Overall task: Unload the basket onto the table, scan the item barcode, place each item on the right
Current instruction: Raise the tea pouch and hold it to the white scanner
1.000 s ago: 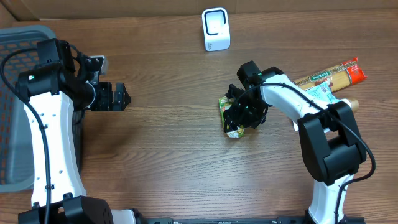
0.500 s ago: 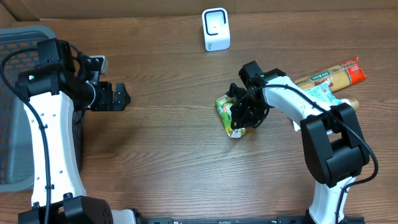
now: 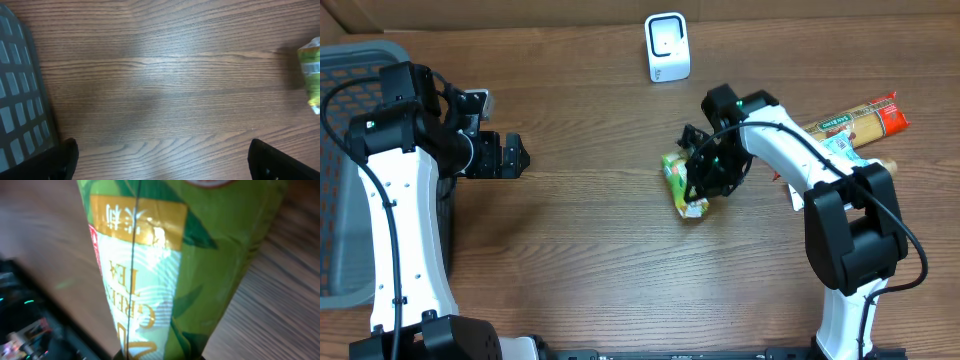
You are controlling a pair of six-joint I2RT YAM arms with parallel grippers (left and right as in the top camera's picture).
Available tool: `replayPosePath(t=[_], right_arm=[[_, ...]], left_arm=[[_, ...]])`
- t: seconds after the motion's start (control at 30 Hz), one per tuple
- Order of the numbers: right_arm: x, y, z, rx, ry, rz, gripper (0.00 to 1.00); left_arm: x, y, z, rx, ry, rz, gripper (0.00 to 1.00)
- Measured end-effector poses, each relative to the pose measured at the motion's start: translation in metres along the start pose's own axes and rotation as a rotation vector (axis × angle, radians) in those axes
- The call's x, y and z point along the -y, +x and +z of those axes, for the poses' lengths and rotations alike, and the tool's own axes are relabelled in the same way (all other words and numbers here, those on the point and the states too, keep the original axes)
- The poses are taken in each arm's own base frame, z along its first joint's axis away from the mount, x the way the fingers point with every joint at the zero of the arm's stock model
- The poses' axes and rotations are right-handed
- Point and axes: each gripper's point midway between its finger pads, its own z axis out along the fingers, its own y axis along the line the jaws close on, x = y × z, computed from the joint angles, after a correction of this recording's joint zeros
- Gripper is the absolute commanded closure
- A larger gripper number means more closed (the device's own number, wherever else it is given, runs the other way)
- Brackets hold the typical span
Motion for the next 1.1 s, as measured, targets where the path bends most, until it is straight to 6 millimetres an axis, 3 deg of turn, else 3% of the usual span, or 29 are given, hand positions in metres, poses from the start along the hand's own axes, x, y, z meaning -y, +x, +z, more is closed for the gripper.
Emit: replayPosePath(t=[0.3,0.57,1.1], right_arm=[[-0.06,-0.024,-0.054,0.124,-0.358,-0.104,0.96],[-0.072,-0.038,-0.101,0.228,-0.492,-0.127,0.96],[-0.068,-0.05,-0.109,0.27,-0.438,-0.15,0.96]], left_arm=[[0.0,0.0,0.0,0.001,0.0,0.001,0.0],[0.0,0.0,0.0,0.0,0.0,0.0,0.0],[0.0,0.0,0.0,0.0,0.0,0.0,0.01]])
